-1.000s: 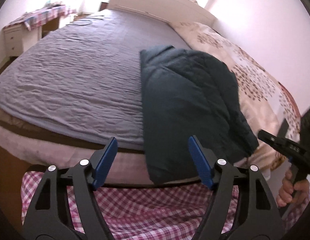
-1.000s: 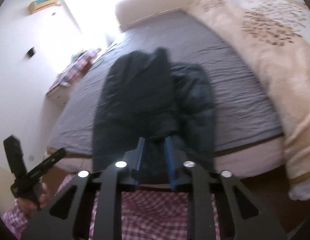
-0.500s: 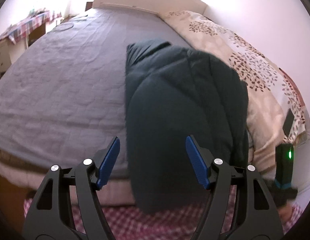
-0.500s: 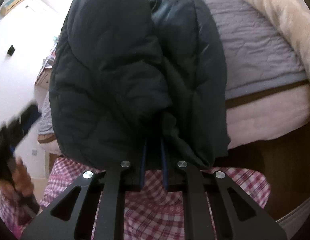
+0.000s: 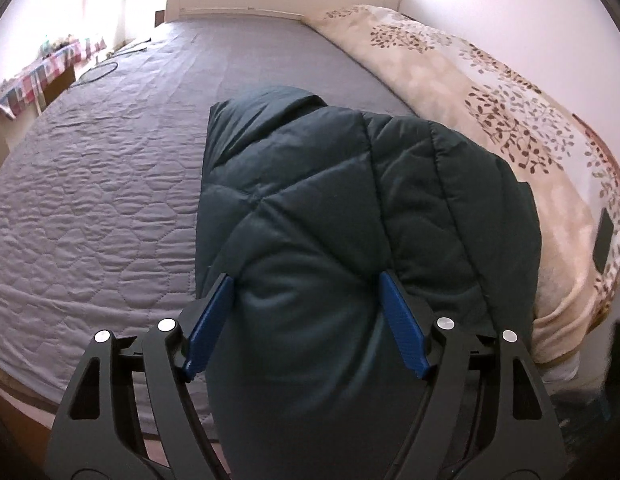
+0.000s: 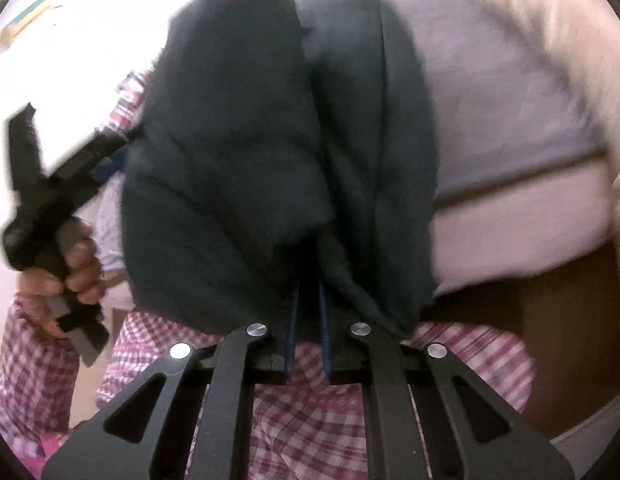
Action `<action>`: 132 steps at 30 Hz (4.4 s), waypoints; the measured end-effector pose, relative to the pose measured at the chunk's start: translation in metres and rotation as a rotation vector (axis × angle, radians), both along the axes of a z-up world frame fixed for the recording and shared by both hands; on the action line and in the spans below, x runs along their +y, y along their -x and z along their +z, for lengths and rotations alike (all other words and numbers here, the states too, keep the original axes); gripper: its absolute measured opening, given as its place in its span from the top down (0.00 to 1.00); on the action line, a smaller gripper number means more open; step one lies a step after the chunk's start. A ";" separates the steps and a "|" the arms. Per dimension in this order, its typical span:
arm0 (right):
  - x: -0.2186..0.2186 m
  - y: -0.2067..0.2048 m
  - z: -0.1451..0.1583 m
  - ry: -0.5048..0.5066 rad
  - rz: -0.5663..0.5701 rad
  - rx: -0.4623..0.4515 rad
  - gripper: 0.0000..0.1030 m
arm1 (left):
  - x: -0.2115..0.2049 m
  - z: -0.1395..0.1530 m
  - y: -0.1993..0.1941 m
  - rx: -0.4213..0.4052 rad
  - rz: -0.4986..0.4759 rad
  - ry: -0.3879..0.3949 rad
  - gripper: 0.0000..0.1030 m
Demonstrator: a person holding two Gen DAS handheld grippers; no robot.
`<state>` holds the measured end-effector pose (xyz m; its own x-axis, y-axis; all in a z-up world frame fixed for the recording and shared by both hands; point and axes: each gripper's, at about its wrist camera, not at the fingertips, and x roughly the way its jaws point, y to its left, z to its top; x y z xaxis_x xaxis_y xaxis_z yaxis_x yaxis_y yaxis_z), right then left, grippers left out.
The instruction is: Fold large clothes
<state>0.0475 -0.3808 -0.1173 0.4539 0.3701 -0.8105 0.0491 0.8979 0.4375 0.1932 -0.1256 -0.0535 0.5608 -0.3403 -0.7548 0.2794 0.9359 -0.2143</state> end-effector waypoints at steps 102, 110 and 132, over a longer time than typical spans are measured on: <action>-0.036 -0.054 -0.028 -0.073 -0.165 -0.002 0.16 | 0.051 -0.017 0.028 0.236 -0.063 0.226 0.10; -0.047 -0.064 -0.051 -0.228 -0.118 0.005 0.16 | 0.048 -0.049 0.013 0.292 -0.073 0.266 0.04; 0.025 -0.105 -0.010 -0.139 0.028 -0.089 0.64 | 0.068 -0.047 -0.010 0.183 -0.105 0.339 0.26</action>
<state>0.1527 -0.3560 -0.1277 0.5094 0.4896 -0.7077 -0.0198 0.8288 0.5591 0.2029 -0.0572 -0.1005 0.3763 -0.6355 -0.6742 0.2985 0.7720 -0.5612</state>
